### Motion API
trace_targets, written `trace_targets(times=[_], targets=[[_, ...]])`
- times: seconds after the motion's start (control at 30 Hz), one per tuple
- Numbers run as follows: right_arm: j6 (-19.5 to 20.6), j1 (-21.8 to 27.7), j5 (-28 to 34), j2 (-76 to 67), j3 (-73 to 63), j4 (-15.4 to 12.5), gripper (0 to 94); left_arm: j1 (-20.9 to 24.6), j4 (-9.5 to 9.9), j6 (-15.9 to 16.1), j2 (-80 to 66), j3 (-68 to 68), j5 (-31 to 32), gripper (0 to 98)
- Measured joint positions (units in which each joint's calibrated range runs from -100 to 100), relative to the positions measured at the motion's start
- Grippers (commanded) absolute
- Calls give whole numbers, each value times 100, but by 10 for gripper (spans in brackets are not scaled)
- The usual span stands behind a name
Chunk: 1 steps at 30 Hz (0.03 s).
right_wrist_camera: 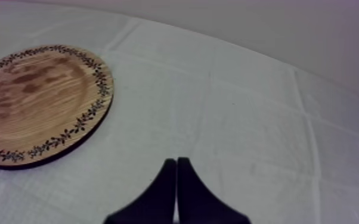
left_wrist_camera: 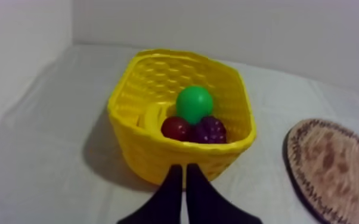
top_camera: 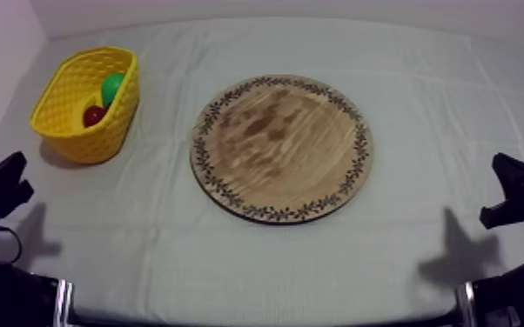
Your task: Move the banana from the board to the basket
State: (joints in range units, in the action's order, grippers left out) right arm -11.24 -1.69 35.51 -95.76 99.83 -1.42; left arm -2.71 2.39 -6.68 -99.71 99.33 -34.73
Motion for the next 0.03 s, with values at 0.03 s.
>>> trace_targets(times=[0.03], targets=[[-7, 0, 0, 0, 0, 0, 2, 0, 0, -87, -15, 6, 27, 1]])
